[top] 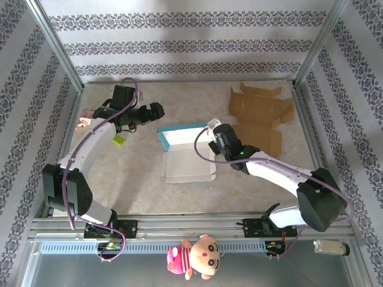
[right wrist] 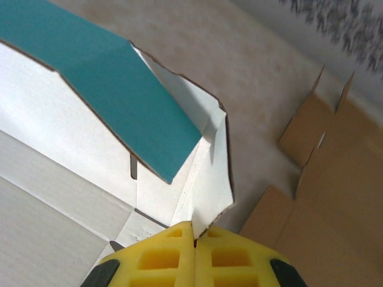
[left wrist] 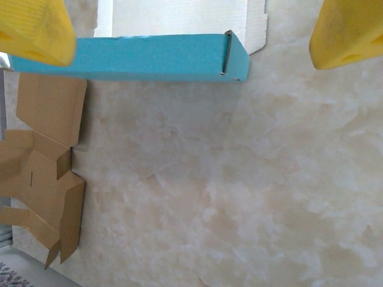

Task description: Fold the paper box

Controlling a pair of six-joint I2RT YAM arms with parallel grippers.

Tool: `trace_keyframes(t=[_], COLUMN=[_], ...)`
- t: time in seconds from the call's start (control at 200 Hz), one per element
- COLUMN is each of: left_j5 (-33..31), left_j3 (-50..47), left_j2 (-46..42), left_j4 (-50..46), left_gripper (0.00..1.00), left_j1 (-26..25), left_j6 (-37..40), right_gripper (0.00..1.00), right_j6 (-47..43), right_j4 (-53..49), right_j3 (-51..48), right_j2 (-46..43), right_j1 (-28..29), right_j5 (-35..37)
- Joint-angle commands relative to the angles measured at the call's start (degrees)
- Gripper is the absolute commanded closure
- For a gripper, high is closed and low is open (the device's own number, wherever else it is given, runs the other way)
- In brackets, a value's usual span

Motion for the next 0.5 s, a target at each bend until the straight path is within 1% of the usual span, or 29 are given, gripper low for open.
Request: trace_keyframes(t=[0.0, 0.09, 0.135, 0.295, 0.4, 0.495], left_j5=[-1.0, -0.1, 1.0, 7.1, 12.0, 15.7], left_j3=[-2.4, -3.7, -4.9, -11.5, -15.5, -16.9], left_j2=[-1.3, -1.0, -1.0, -1.1, -0.8, 0.5], left_j4=[-1.2, -1.3, -0.2, 8.0, 15.4, 20.2], left_gripper=[0.00, 0.00, 0.01, 0.08, 0.10, 0.10], left_j1=[0.3, 0.9, 1.5, 5.3, 6.8, 6.9], left_j6=[0.1, -3.5, -5.8, -13.5, -16.1, -17.4], right_gripper=[1.00, 1.00, 1.00, 1.00, 1.00, 1.00], right_j6=[-11.5, -13.4, -13.7, -11.5, -8.0, -6.4], right_j4=[8.0, 12.8, 15.6, 19.6, 22.3, 23.2], right_j3=[1.7, 1.4, 0.7, 1.1, 0.7, 0.7], right_j2=[-0.4, 1.5, 2.7, 7.2, 9.7, 11.6], right_j1=[-1.2, -1.3, -1.3, -0.4, 0.3, 1.0], right_j5=[-1.5, -2.6, -3.3, -3.5, -2.9, -2.5])
